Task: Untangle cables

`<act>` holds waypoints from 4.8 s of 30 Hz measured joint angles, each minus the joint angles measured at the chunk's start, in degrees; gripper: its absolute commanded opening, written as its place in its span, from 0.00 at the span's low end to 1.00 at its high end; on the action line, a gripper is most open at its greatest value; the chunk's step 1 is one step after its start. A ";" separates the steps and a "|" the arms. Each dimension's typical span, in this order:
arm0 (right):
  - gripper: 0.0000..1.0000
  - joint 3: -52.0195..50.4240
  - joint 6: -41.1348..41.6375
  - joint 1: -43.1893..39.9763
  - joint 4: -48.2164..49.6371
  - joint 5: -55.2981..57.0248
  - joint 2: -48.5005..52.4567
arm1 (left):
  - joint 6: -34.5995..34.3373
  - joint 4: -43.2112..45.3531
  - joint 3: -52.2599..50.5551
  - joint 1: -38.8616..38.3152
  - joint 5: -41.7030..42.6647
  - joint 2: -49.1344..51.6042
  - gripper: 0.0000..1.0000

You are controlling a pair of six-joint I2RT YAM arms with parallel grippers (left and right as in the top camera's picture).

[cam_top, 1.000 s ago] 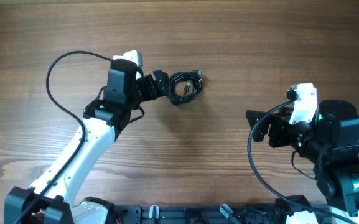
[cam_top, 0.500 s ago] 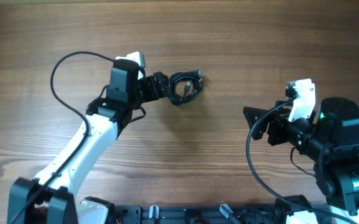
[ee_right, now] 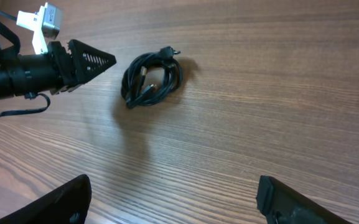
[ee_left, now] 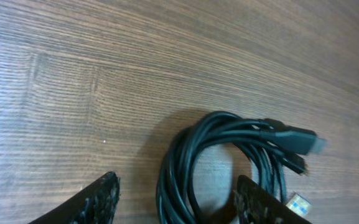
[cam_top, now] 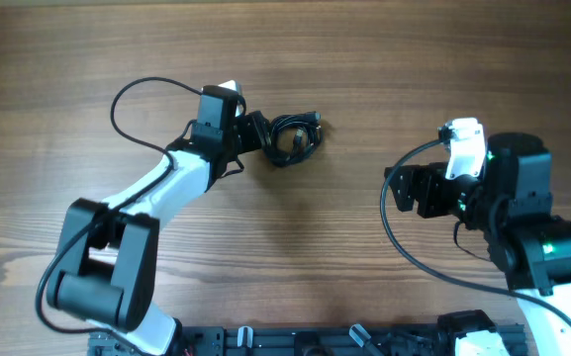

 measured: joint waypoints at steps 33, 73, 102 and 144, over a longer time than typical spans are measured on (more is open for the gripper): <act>0.77 0.00 0.04 4.17 2.51 0.42 4.59 | 4.22 3.39 0.79 -3.54 -7.15 1.20 0.04; 0.74 0.00 10.43 16.57 14.86 1.84 5.68 | 3.28 -10.60 0.74 -3.54 -2.51 -26.77 0.04; 0.64 0.00 21.03 16.57 24.59 -2.49 10.23 | -11.54 -15.37 0.74 -3.54 2.58 -27.52 0.04; 0.47 0.00 16.46 24.61 38.07 -4.07 19.30 | -78.47 -17.68 0.74 -3.54 11.47 -27.52 0.04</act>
